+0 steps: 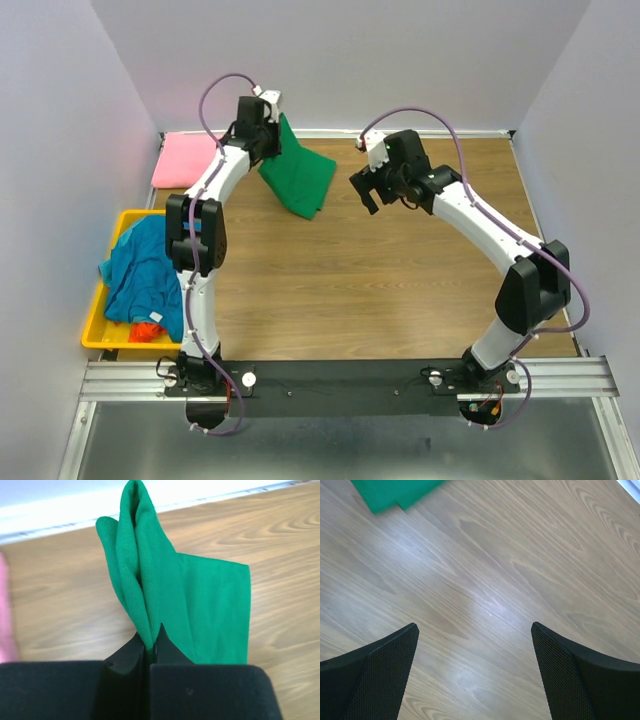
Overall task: Fold and stack the t-shirts
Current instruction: Neatly place the folded tshirt to the corner
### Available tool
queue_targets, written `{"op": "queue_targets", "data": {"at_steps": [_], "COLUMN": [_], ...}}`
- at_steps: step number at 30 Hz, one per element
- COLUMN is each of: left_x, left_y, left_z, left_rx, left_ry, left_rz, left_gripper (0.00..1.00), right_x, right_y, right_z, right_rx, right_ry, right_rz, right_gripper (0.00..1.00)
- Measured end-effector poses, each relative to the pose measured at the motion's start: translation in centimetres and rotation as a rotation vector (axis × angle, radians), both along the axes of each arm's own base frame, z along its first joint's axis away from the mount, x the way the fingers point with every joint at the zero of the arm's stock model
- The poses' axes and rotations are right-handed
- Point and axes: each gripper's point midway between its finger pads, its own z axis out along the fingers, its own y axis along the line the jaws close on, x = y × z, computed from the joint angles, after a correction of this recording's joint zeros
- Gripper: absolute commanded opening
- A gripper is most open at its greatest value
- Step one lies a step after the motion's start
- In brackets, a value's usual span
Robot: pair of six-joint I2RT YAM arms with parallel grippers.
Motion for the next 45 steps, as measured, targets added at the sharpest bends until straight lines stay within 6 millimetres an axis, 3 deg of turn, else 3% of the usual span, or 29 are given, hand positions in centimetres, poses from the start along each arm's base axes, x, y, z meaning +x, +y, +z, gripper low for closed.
{"op": "queue_targets", "data": {"at_steps": [5, 11, 16, 22, 28, 40, 45], "left_x": [1.5, 2.8, 3.6, 4.3, 4.5, 4.4, 4.3], "left_y": [5.4, 10.0, 10.9, 11.8, 14.1, 15.6, 17.4], "left_z": [2.7, 6.7, 7.8, 6.6, 6.9, 7.6, 7.7], "left_rx": [0.073, 0.145, 0.175, 0.166, 0.148, 0.063, 0.030], "left_ry": [-0.054, -0.144, -0.182, -0.172, -0.174, -0.176, -0.175], "left_rz": [0.002, 0.008, -0.014, -0.028, 0.004, 0.026, 0.046], "left_gripper": [0.00, 0.00, 0.00, 0.00, 0.00, 0.00, 0.00], "right_x": [-0.5, -1.1, -1.1, -1.2, -1.2, -1.2, -1.1], "right_y": [-1.7, -2.3, -2.8, -3.0, -3.1, -3.1, -3.1], "right_z": [0.0, 0.6, 0.3, -0.1, -0.1, -0.2, -0.3], "right_rx": [-0.029, -0.040, -0.055, -0.068, -0.073, -0.079, -0.082], "right_ry": [-0.005, -0.024, -0.022, -0.016, -0.019, -0.018, -0.016], "right_rz": [-0.020, -0.019, -0.020, -0.022, -0.020, -0.018, -0.017], "right_gripper": [1.00, 1.00, 1.00, 1.00, 1.00, 1.00, 1.00]}}
